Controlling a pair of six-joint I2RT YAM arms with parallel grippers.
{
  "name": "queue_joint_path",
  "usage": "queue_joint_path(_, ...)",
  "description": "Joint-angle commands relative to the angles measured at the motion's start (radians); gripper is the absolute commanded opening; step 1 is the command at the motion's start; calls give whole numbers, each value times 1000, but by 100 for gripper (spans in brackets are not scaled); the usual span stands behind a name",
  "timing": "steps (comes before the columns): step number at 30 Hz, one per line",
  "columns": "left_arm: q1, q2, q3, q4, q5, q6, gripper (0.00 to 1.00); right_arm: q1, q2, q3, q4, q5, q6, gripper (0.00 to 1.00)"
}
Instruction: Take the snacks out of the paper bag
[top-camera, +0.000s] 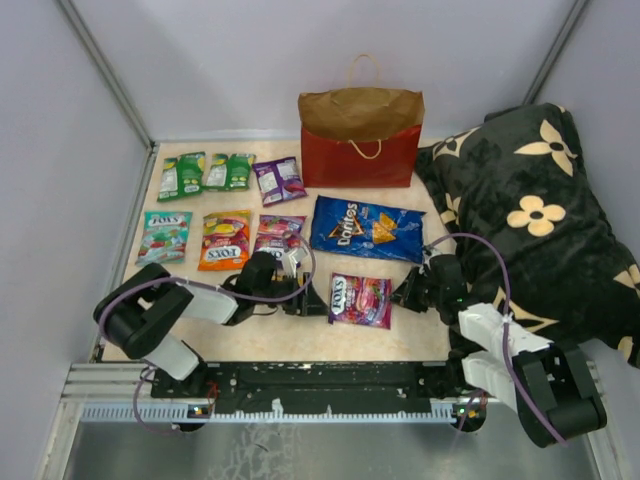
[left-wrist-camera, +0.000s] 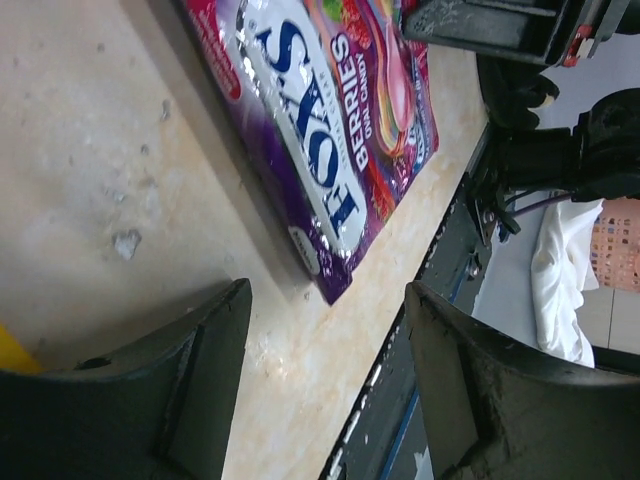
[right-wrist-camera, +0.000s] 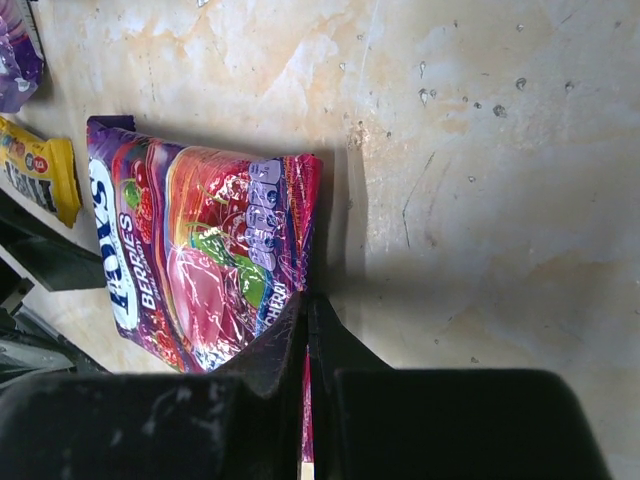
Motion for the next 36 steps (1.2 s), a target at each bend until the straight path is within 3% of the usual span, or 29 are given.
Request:
queue_joint_path(1, -24, 74, 59, 72, -18, 4, 70, -2, -14, 41, -3, -33, -26, 0)
queue_joint_path(10, -115, 221, 122, 221, -33, -82, 71, -3, -79, 30, -12, -45, -23, 0)
queue_joint_path(18, -149, 362, 143, 663, 42, -289, 73, -3, -92, -2, 45, -77, -6, 0)
queue_joint_path(23, -149, 397, 143, 814, 48, -355, 73, -2, -95, -15, 59, -87, -7, 0)
queue_joint_path(28, -147, 389, 123, 873, 25, -371, 73, -2, -102, -16, 68, -97, -7, 0)
queue_joint_path(36, -144, 336, 108, 831, -5, -344, 73, -2, -133, 27, -2, -102, -45, 0)
